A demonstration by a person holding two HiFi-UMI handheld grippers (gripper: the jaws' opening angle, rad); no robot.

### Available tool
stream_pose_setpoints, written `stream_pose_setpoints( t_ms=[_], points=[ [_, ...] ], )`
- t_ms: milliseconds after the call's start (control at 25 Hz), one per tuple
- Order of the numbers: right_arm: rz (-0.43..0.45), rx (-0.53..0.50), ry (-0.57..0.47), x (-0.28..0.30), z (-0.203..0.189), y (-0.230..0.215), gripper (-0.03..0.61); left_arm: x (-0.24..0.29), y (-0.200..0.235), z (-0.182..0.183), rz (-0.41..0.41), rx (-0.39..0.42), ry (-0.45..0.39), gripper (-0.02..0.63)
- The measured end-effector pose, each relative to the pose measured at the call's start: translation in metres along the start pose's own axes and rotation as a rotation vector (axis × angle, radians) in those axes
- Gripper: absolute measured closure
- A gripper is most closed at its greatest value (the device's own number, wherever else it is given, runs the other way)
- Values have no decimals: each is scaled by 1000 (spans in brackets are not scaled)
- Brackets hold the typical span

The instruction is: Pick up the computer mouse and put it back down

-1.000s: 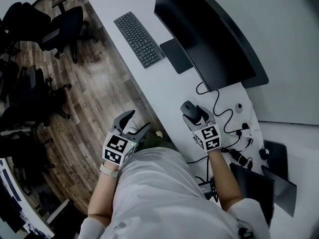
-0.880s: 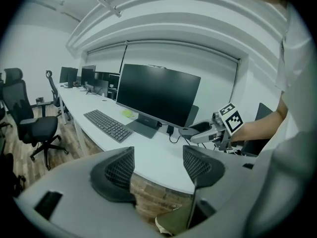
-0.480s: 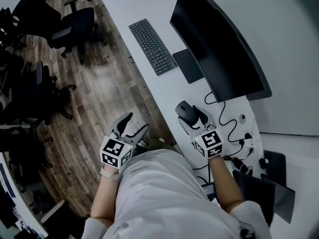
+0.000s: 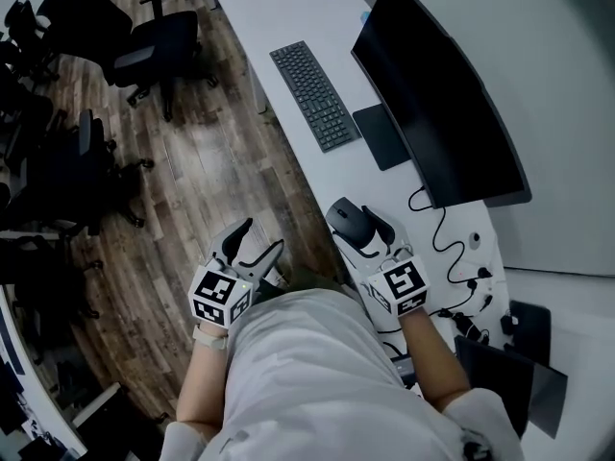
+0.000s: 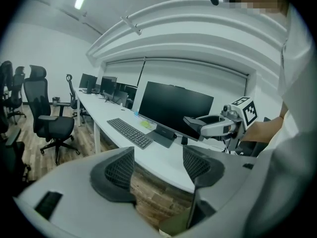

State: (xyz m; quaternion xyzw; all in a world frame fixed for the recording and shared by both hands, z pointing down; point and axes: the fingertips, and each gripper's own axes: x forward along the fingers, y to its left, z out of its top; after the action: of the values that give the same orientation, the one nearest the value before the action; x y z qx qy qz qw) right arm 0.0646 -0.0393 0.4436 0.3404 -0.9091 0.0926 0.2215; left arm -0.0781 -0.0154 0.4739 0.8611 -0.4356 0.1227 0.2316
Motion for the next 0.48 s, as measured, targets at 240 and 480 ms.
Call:
stream_pose_setpoints(
  t_ms=[240, 480],
  points=[
    [11, -7, -18, 20, 14, 17, 279, -9, 21, -3, 0, -1, 7, 310],
    [7, -8, -20, 41, 21, 30, 279, -15, 42, -5, -13, -4, 5, 319]
  ],
)
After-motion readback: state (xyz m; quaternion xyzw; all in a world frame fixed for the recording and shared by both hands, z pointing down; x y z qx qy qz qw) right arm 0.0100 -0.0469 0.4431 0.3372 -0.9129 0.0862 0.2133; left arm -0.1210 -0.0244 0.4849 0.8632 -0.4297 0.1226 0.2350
